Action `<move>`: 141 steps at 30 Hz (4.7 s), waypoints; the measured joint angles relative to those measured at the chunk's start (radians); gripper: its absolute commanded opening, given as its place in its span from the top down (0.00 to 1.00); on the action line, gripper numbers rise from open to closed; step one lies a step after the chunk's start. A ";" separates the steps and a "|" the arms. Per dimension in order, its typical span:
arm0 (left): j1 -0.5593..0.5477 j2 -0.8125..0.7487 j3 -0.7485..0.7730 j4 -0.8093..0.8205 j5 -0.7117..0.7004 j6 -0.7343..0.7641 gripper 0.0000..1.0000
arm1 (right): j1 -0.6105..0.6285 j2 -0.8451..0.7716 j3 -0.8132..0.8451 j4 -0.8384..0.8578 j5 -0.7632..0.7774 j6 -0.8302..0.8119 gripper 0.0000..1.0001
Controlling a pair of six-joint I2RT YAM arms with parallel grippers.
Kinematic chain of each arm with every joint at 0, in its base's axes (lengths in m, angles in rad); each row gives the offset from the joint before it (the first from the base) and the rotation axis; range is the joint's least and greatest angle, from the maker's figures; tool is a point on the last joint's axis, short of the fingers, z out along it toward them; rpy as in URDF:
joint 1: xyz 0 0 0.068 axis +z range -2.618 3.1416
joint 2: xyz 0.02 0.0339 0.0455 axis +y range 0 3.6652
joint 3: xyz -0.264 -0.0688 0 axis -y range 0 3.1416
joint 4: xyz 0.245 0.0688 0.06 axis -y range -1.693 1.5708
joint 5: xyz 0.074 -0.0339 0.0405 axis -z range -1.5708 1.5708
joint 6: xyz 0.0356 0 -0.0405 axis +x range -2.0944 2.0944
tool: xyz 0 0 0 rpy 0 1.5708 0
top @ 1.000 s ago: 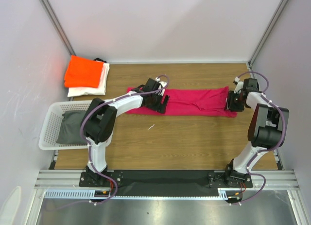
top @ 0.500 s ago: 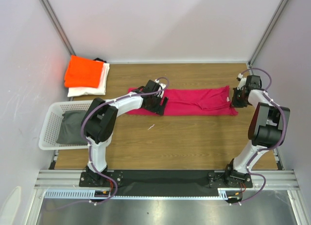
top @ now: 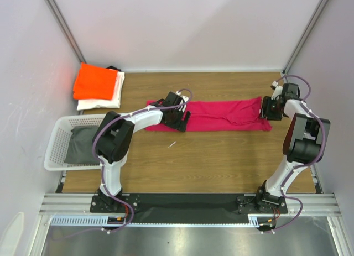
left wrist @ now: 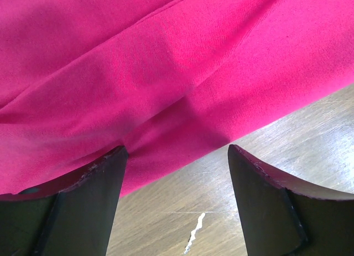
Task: Fold and stack the t-shirts
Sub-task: Fold the tshirt
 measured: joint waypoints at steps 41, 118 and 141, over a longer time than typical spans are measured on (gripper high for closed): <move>0.000 0.000 0.000 -0.004 -0.008 0.010 0.20 | 0.054 0.213 0.188 -0.007 -0.087 -0.072 1.00; 0.142 -0.196 -0.080 -0.106 -0.167 -0.150 0.01 | 0.282 -0.141 -0.242 0.203 0.191 1.075 0.49; 0.153 -0.211 -0.082 -0.101 -0.167 -0.149 0.01 | 0.309 -0.063 -0.156 0.201 0.227 1.034 1.00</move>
